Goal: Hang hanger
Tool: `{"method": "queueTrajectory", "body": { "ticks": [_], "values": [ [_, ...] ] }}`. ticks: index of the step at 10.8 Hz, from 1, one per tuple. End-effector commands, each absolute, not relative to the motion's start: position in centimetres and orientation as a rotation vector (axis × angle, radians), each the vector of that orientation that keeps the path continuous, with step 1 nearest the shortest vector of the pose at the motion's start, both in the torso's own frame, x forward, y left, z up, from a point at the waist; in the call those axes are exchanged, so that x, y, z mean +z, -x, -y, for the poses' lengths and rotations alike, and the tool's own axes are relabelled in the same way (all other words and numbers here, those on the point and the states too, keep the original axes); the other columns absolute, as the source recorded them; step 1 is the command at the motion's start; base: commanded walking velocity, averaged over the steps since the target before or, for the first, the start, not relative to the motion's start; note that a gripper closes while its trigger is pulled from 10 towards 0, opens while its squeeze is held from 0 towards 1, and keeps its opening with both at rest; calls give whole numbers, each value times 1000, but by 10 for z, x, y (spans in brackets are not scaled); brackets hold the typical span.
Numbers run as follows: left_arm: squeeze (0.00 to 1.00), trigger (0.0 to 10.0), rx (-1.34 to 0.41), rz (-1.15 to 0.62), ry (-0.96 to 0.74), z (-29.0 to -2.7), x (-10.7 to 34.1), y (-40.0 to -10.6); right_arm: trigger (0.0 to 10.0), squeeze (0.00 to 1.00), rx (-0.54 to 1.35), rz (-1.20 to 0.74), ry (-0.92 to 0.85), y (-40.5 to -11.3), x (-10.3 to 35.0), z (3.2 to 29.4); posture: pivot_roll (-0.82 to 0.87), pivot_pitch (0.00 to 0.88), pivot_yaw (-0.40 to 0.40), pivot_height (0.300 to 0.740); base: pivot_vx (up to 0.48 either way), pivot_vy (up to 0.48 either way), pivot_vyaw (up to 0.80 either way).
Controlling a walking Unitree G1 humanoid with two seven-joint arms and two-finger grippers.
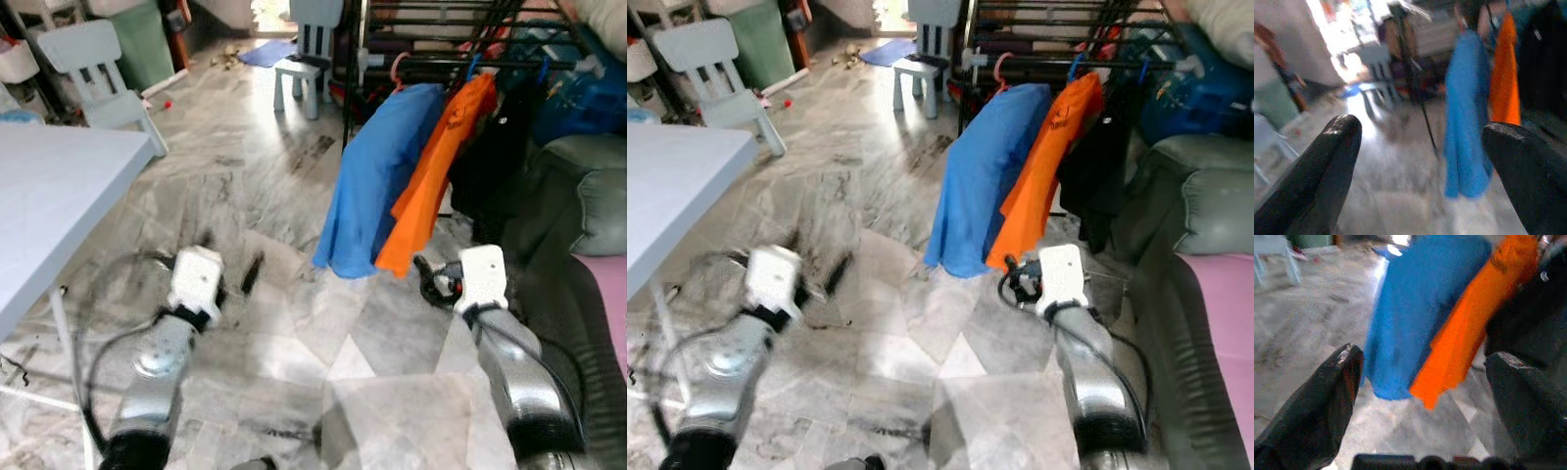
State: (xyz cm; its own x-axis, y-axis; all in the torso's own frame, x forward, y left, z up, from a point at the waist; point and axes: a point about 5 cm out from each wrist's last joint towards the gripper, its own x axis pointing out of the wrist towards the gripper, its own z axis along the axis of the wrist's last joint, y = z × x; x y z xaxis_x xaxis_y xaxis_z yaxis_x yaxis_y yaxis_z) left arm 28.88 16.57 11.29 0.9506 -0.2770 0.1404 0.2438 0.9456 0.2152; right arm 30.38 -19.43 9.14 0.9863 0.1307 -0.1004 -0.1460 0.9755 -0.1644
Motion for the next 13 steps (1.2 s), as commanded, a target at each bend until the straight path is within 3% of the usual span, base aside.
{"method": "queueTrajectory", "body": {
  "ticks": [1, 2, 3, 4, 6, 7, 10, 13],
  "values": [
    [0, 10000, -211, 161, -190, -169, 114, -279, 10000, 0, 148, -55, 126, -298, 101, 188, -78, 79, 35, 740, 0, 0, 0],
    [0, 10000, -158, 126, -144, -170, 106, -255, 10000, 0, 89, -61, 45, -280, 101, 187, -89, 90, 34, 740, 0, 0, 0],
    [0, 10000, -83, 44, -120, -178, 89, -232, 10000, 0, 12, -58, 73, -260, 96, 193, -91, 99, 24, 740, 0, 0, 0],
    [0, 10000, -116, 20, -122, -175, 85, -226, 10000, 0, -72, -82, 25, -254, 94, 200, -90, 113, 11, 740, 0, 0, 0],
    [0, 10000, -273, 19, -150, -154, 91, -228, 10000, 0, -148, -73, 109, -253, 105, 203, -105, 102, 13, 740, 0, 0, 0],
    [0, 10000, -286, 17, -135, -149, 94, -228, 10000, 0, -133, -80, 84, -248, 106, 199, -121, 89, 51, 740, 0, 0, 0],
    [0, 10000, -200, 21, -78, -153, 100, -229, 10000, 0, -123, -130, 34, -229, 99, 185, -118, 123, 53, 740, 0, 0, 0],
    [0, 10000, -270, 8, -90, -143, 99, -238, 10000, 0, -98, -114, 29, -236, 106, 180, -116, 120, 34, 740, 0, 0, 0]
  ]
}}
